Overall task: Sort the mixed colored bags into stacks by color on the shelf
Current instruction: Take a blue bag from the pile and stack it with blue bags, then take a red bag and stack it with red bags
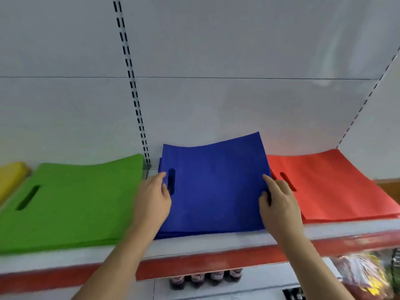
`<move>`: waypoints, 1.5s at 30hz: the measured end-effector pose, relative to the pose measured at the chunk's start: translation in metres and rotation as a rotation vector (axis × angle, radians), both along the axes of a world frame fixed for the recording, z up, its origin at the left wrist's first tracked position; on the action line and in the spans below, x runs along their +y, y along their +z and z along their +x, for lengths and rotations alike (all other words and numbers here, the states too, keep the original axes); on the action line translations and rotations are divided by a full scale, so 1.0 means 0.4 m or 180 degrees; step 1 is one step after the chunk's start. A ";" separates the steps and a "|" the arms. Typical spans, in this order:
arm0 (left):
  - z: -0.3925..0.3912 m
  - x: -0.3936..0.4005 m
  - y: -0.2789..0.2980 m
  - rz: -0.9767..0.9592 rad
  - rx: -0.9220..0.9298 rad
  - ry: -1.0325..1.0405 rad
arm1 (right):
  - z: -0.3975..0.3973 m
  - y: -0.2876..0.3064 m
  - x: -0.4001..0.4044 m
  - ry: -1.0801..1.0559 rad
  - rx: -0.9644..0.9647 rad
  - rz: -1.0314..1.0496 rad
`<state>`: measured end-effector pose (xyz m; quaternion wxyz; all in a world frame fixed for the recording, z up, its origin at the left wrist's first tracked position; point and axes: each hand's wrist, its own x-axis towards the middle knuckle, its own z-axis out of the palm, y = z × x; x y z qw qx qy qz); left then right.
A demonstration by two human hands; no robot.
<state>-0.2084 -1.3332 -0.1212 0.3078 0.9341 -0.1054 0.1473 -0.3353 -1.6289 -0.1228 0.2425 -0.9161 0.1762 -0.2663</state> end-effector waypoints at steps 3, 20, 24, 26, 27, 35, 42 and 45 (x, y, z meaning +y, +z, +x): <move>0.004 -0.007 -0.015 0.0459 0.0116 0.0217 | 0.034 -0.020 -0.030 0.0221 0.0294 -0.0105; 0.011 -0.028 -0.025 0.1392 0.0395 0.0416 | 0.066 -0.055 -0.028 0.0337 0.1452 -0.0431; 0.003 -0.029 -0.009 0.1376 0.0332 0.0444 | 0.068 -0.029 -0.025 0.0399 0.1345 -0.0659; -0.011 -0.023 0.005 0.1293 0.0249 0.0507 | 0.075 -0.014 -0.019 0.0435 0.1201 -0.0835; -0.023 -0.019 0.013 0.1290 0.0190 0.0550 | 0.079 -0.009 -0.012 0.0471 0.1121 -0.0923; -0.148 0.084 0.031 0.1202 0.0054 0.0968 | 0.101 -0.025 0.161 0.1043 0.0939 -0.1006; -0.255 0.304 0.050 0.1197 0.0098 0.1449 | 0.095 0.018 0.415 0.1710 0.0502 -0.1077; -0.302 0.422 0.064 0.1174 0.0106 0.1600 | 0.081 0.039 0.548 0.2009 0.0278 -0.1149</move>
